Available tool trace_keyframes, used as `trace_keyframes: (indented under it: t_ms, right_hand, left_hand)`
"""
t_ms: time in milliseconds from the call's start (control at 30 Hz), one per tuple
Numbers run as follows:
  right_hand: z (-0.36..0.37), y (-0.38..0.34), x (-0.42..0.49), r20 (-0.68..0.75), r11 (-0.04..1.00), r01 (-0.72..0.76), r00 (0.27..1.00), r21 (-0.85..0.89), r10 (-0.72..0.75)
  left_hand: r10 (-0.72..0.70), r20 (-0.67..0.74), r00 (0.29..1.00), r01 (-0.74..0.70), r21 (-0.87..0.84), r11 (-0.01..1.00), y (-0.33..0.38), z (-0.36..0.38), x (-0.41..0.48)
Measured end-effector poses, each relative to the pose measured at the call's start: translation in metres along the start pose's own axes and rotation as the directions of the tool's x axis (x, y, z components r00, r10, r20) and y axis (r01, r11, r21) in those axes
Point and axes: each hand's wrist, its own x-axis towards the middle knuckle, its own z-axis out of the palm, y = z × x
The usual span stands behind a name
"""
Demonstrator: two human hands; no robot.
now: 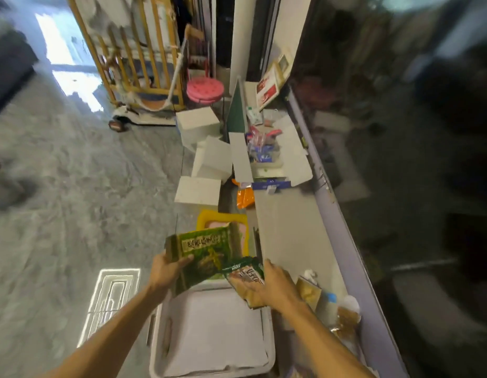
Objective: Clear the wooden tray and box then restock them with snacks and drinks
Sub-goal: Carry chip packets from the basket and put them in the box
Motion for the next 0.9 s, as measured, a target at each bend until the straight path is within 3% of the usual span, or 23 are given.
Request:
trace_keyframes:
  t_ms: [200, 433, 667, 900]
  right_hand:
    - [-0.134, -0.066, -0.051, -0.322, 0.992, 0.021, 0.946, 0.127, 0.021]
    - [-0.221, -0.117, -0.153, -0.57, 0.969, -0.05, 0.801, 0.24, 0.183]
    - [-0.207, -0.108, -0.287, -0.698, 0.883, -0.2, 0.549, 0.425, 0.46]
    - [-0.153, -0.084, -0.464, -0.714, 0.753, -0.381, 0.271, 0.536, 0.646]
  left_hand:
    - [0.306, -0.016, 0.952, -0.305, 0.049, 0.951, 0.148, -0.046, -0.062]
    - [0.564, 0.174, 0.808, -0.582, 0.083, 0.809, 0.248, -0.052, -0.114]
    - [0.63, 0.44, 0.64, -0.698, -0.011, 0.716, 0.276, 0.002, -0.169]
    - [0.578, 0.723, 0.379, -0.733, -0.147, 0.664, 0.24, 0.09, -0.294]
